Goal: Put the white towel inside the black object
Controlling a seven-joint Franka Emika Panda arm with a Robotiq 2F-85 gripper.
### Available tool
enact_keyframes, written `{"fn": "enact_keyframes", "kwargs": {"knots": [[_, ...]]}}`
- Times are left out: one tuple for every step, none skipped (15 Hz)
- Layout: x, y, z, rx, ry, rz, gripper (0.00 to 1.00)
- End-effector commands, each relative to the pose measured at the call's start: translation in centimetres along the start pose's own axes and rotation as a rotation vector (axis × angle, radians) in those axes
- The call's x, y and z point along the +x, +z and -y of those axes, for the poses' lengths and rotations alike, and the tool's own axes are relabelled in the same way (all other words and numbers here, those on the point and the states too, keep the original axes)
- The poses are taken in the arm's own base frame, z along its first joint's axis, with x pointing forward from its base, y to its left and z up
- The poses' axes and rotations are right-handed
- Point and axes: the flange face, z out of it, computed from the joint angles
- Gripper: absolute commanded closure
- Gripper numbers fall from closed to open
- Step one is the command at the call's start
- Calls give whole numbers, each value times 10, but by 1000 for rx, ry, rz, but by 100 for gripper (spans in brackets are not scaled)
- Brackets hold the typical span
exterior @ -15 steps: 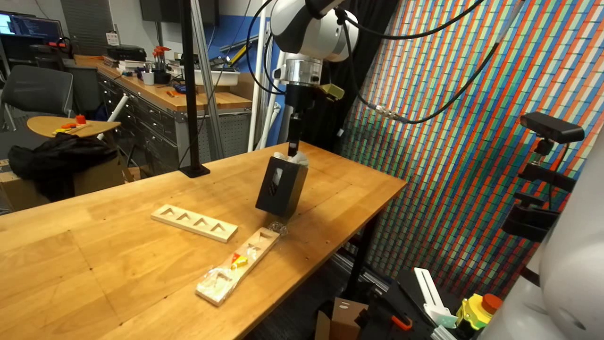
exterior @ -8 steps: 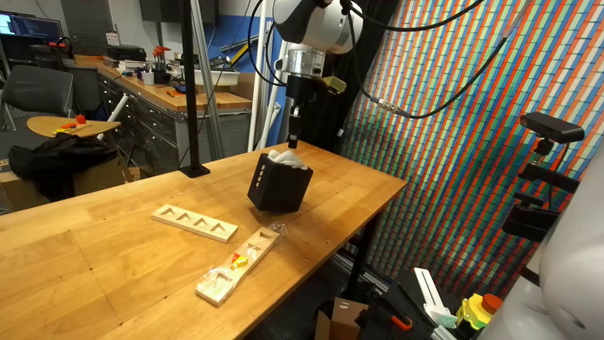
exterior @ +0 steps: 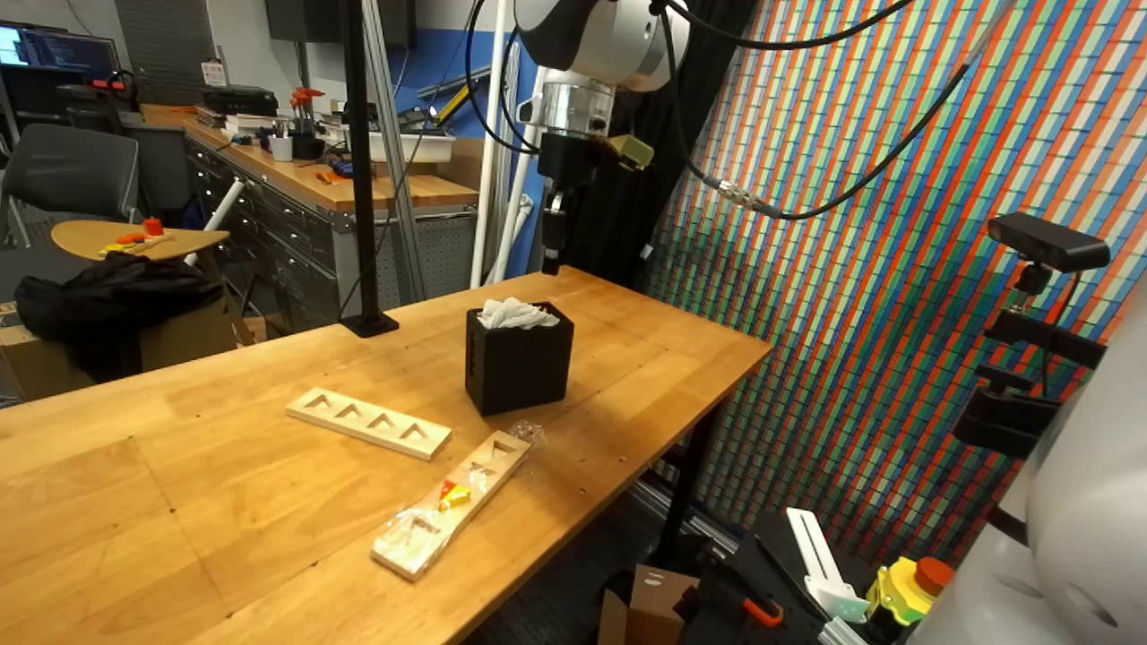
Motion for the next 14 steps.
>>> {"fn": "enact_keyframes", "kwargs": {"knots": [[9,-11,14,-12,7,-15,96],[13,-11,16,-11,5,-16,97],[17,-9,19,-9,5,-18,97],[21,-9,23,-6,4,-20,97],[26,-6,27,-4,4,-22,98],[30,-4,30,0,6,-23,98],[35,-2,35,5,8,-27,97],[38,0,39,10,11,-31,97],[42,1,43,16,14,-36,97],[45,4,47,22,20,-42,97],[47,7,50,28,22,-47,97],[49,9,52,33,24,-50,98],[50,12,53,37,26,-52,97],[50,14,54,39,28,-55,98]]}}
